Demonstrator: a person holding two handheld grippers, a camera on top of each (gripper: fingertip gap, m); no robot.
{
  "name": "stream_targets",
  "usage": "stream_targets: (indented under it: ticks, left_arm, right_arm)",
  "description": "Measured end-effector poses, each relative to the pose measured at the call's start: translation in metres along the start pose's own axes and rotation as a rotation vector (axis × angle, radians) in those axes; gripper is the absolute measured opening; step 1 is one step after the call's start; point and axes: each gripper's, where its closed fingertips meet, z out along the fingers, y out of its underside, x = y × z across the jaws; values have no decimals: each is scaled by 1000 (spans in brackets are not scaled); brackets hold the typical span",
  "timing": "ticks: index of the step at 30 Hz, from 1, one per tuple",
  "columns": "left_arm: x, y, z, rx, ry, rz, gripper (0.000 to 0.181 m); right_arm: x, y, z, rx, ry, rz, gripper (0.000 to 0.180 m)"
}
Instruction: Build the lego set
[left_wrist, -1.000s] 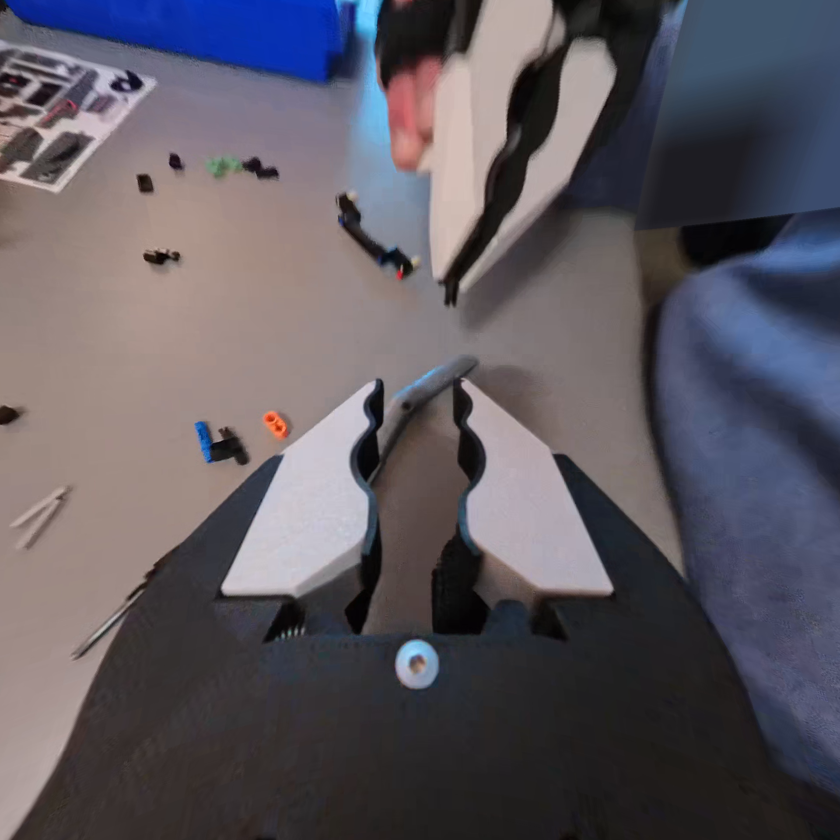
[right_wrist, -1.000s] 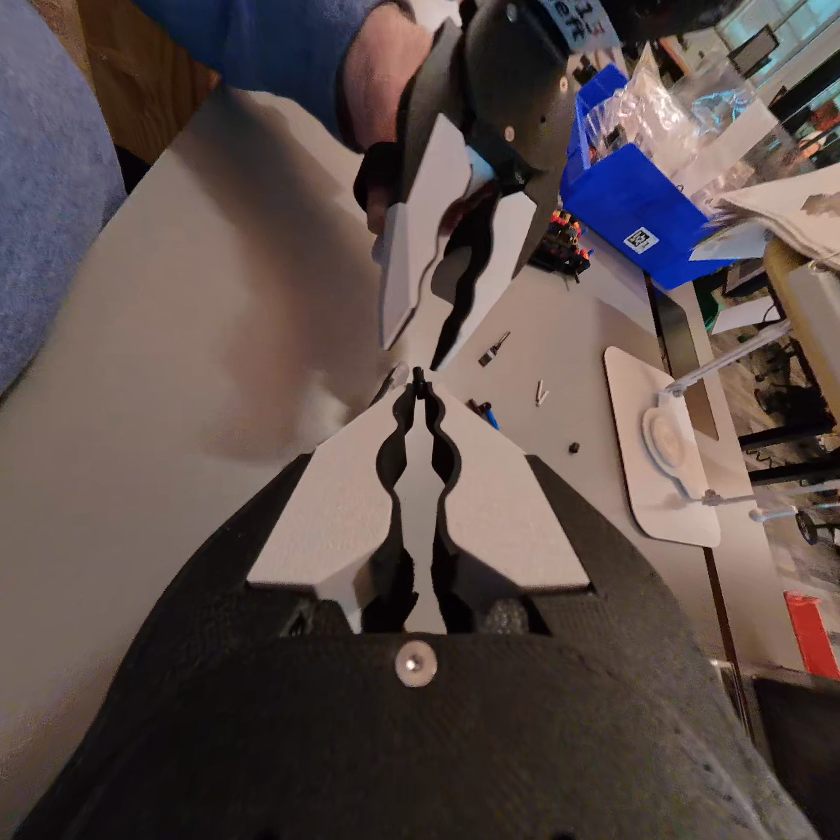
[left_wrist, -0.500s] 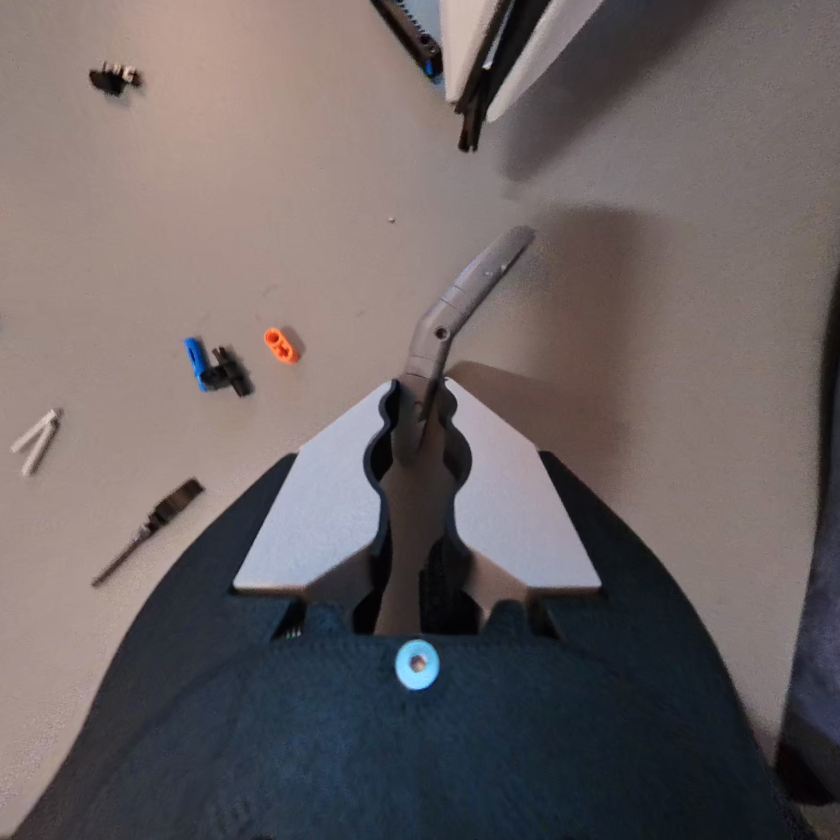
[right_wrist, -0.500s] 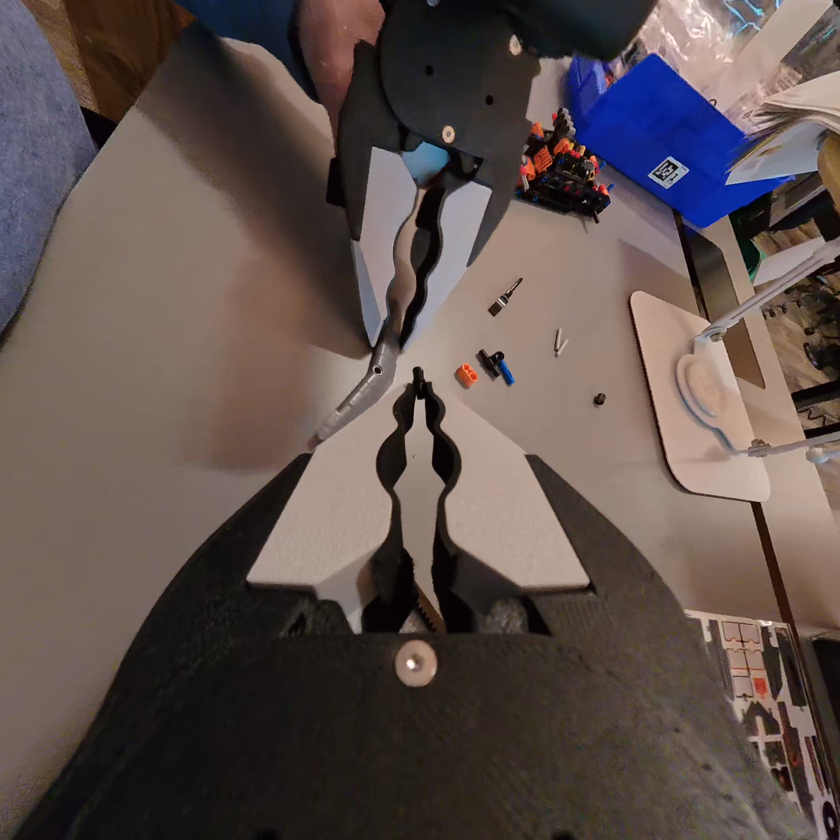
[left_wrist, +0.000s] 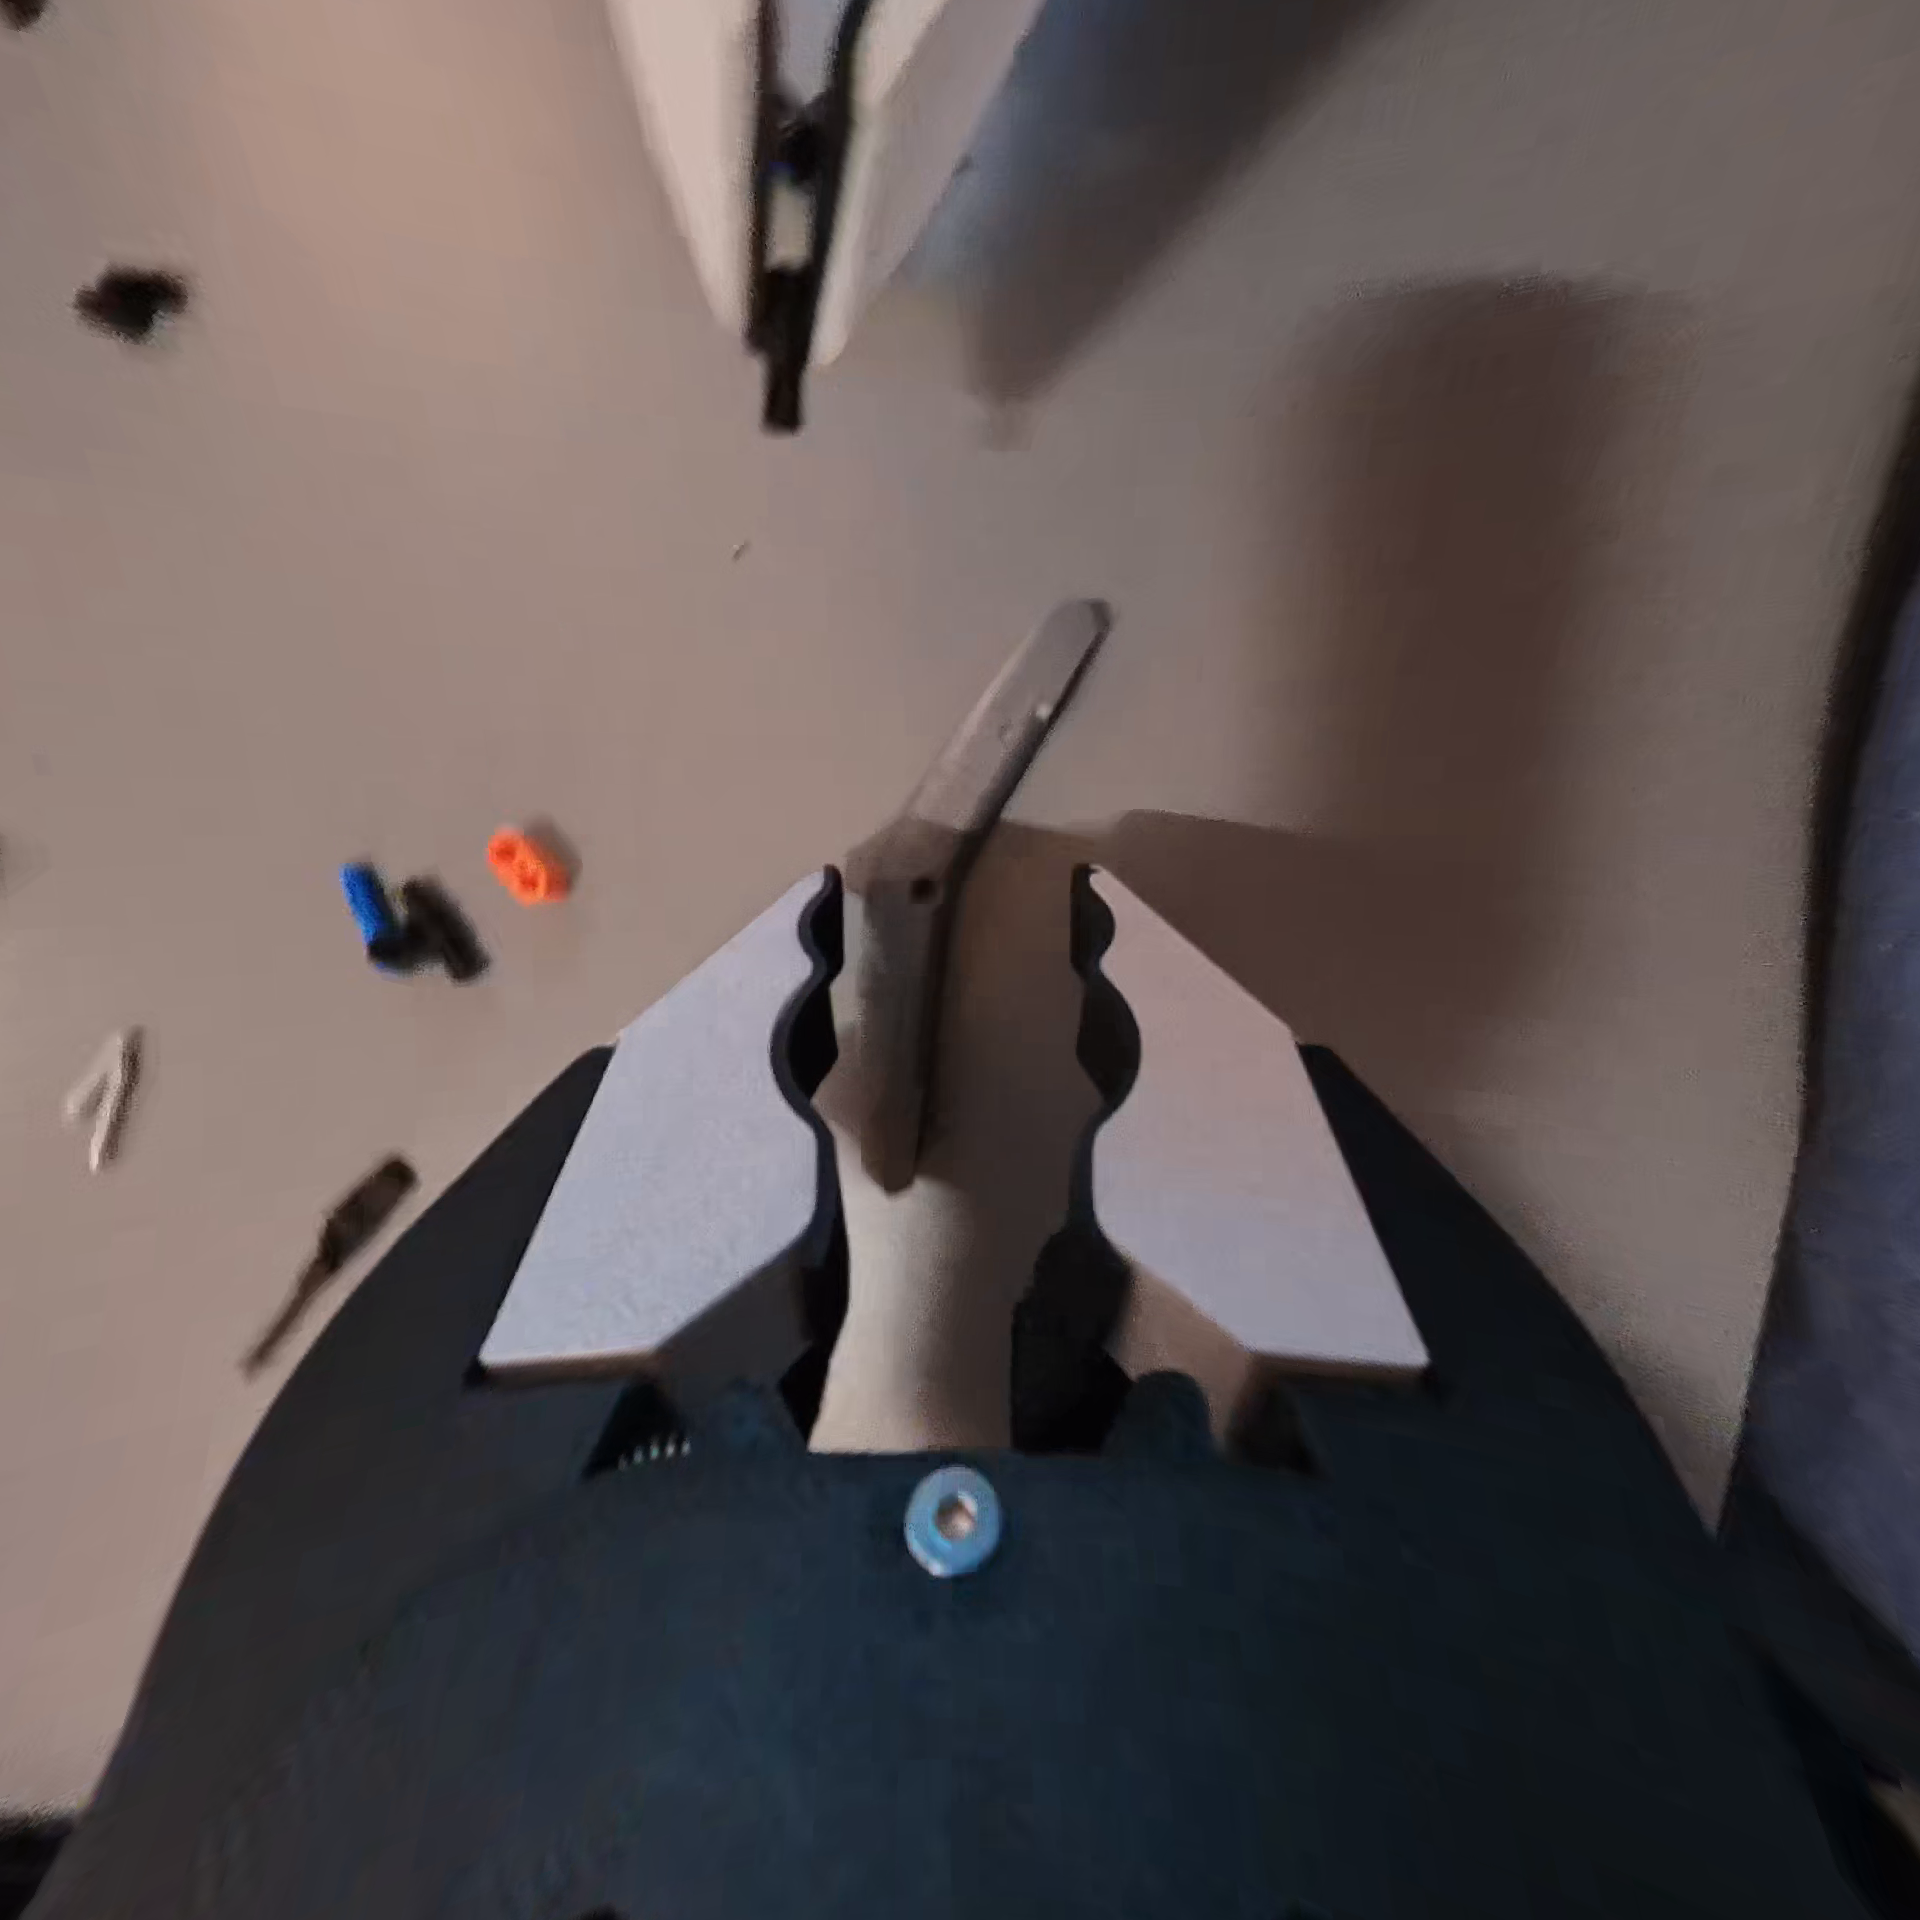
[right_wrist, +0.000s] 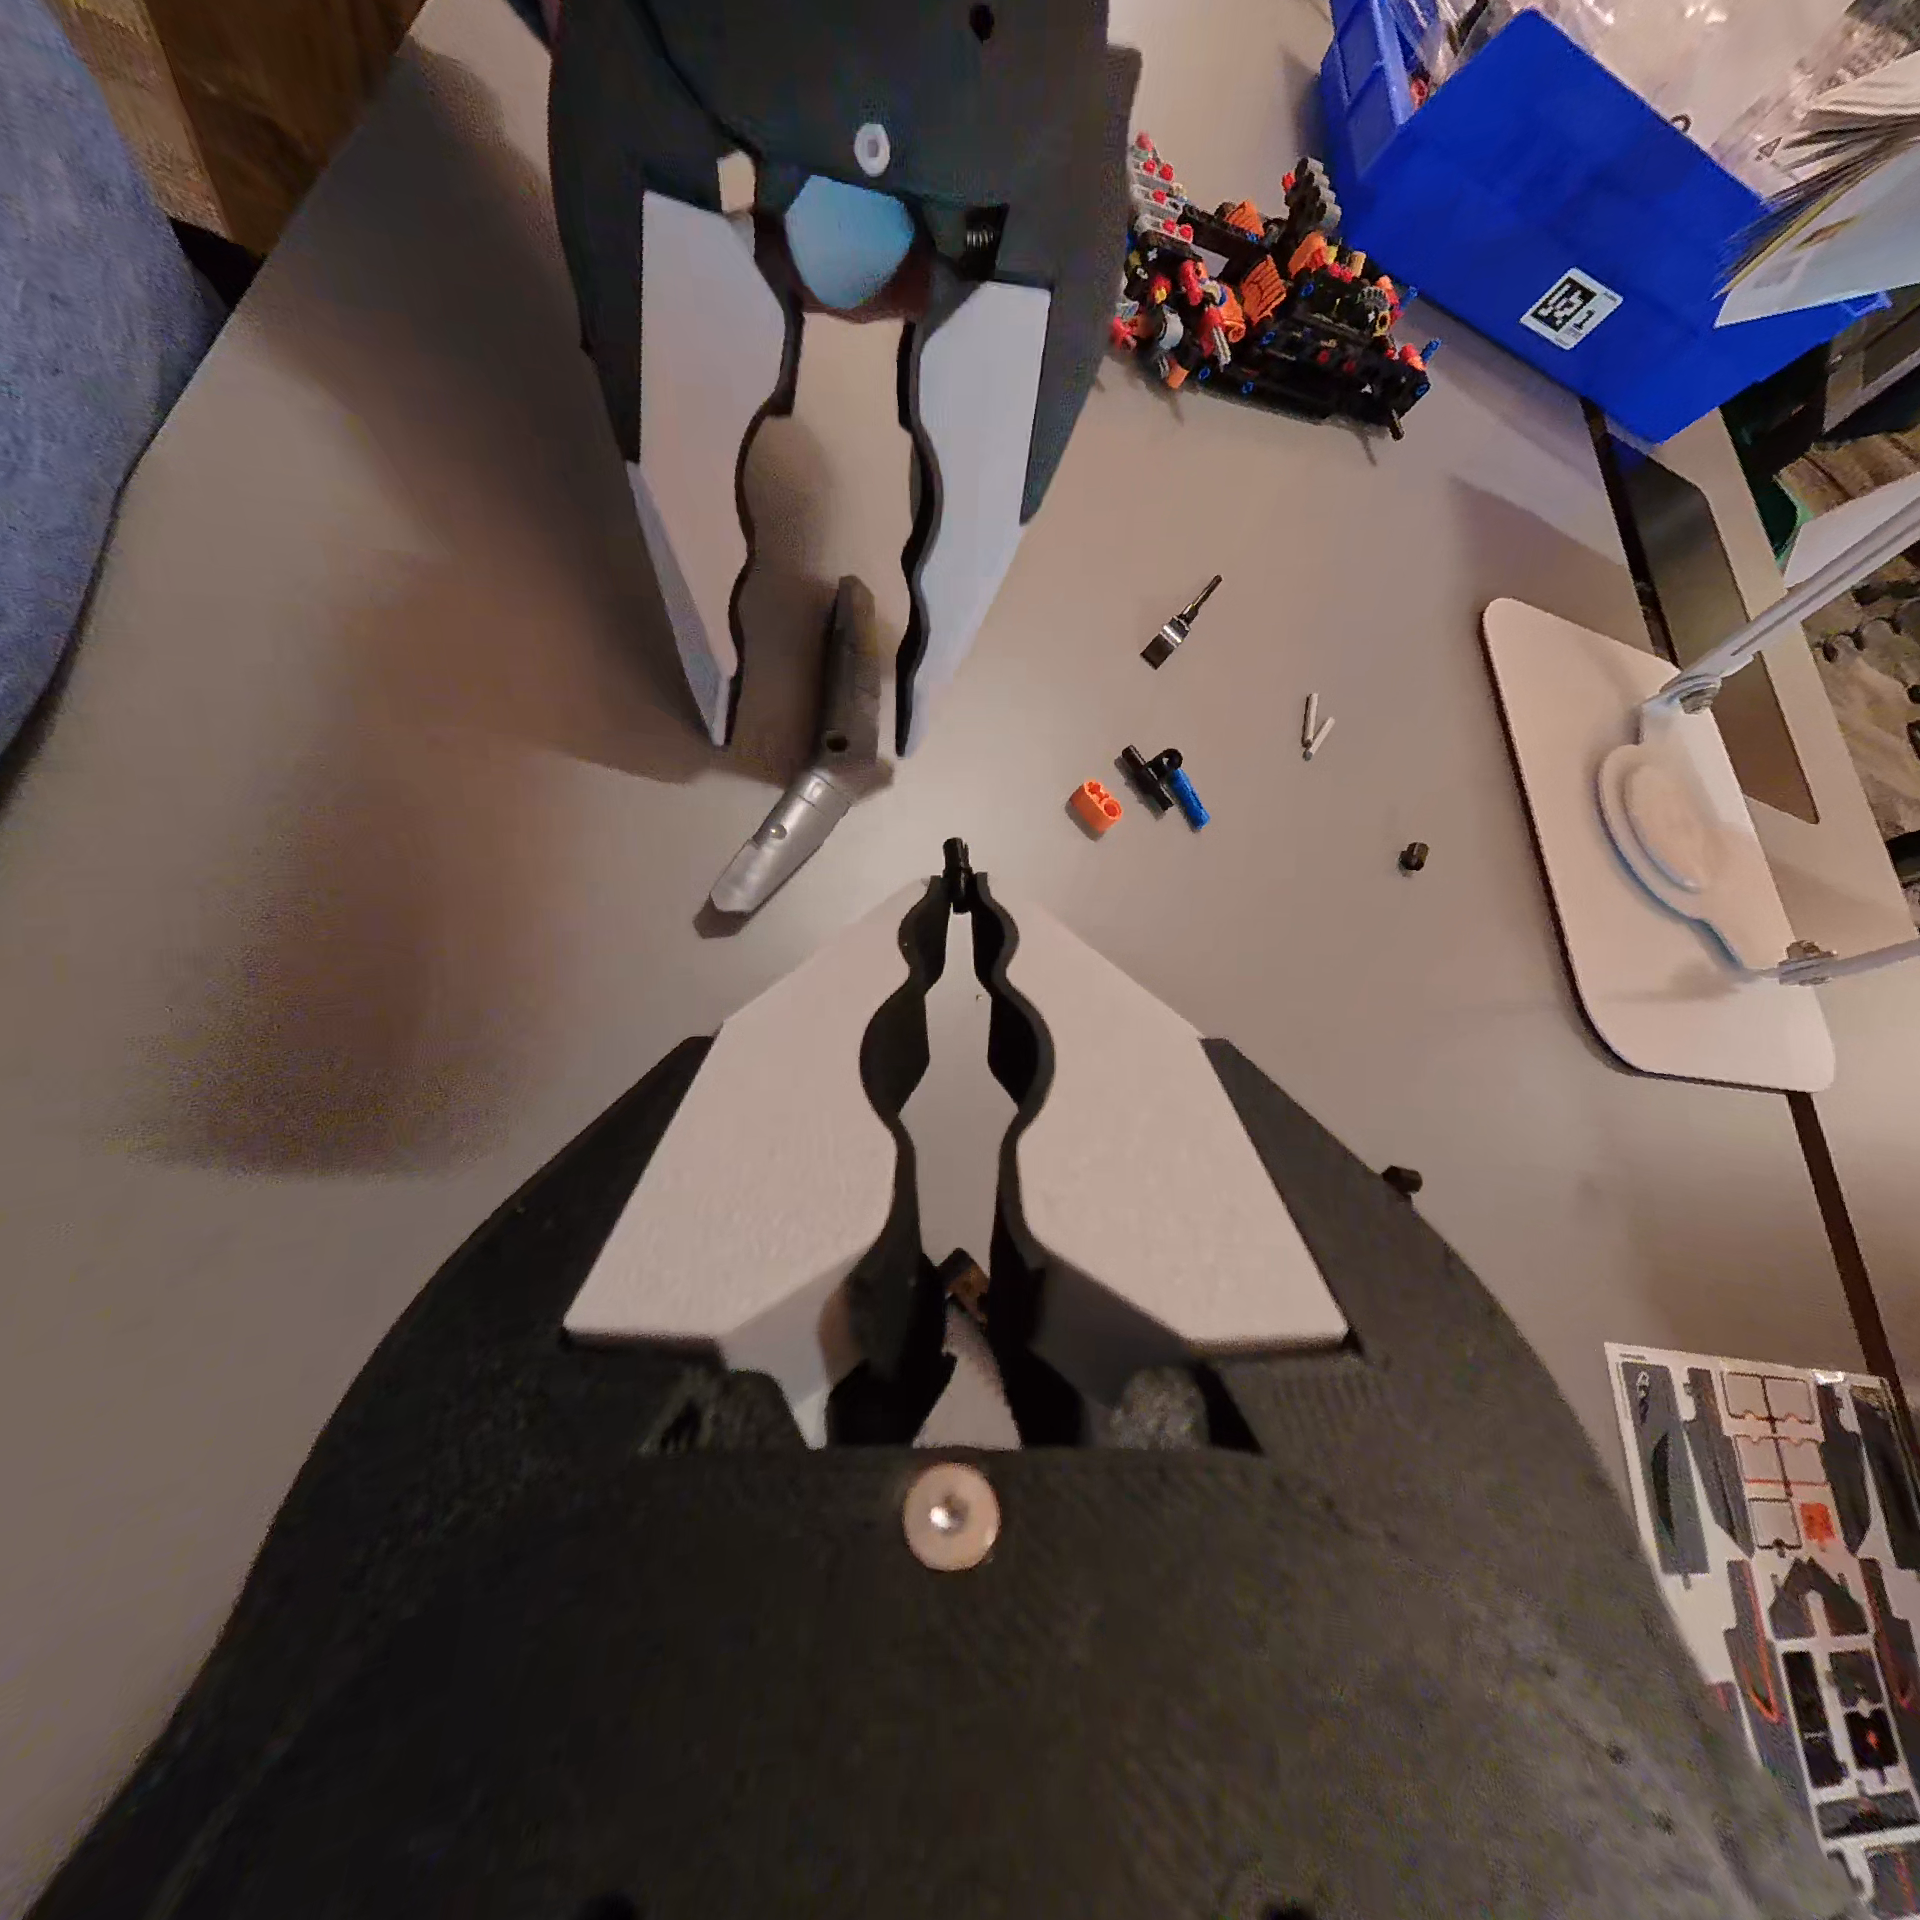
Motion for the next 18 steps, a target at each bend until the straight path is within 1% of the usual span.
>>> stream_targets:
  ticks: [1,5,6,8,12,15,18]
  left_arm:
    - [2,-5,3,2,21,43,39]
    - [5,-18,12,0,88,107,28]
    - [8,-19,13,-2,111,105,18]
    - [8,-20,14,6,127,61,16]
    - [4,-22,14,53,134,-92,14]
    - [-7,-18,12,75,87,-217,14]
    - [-14,-23,5,169,84,-375,13]
  right_arm:
    - [-1,1,0,-1,-1,2,2]
    - [-1,3,-4,0,3,12,2]
    - [0,3,-5,1,6,16,2]
    - [1,4,-7,7,6,25,2]
    - [2,4,-8,11,7,54,2]
    - [2,6,-5,-11,16,82,2]
    - [1,5,-4,-27,37,116,2]
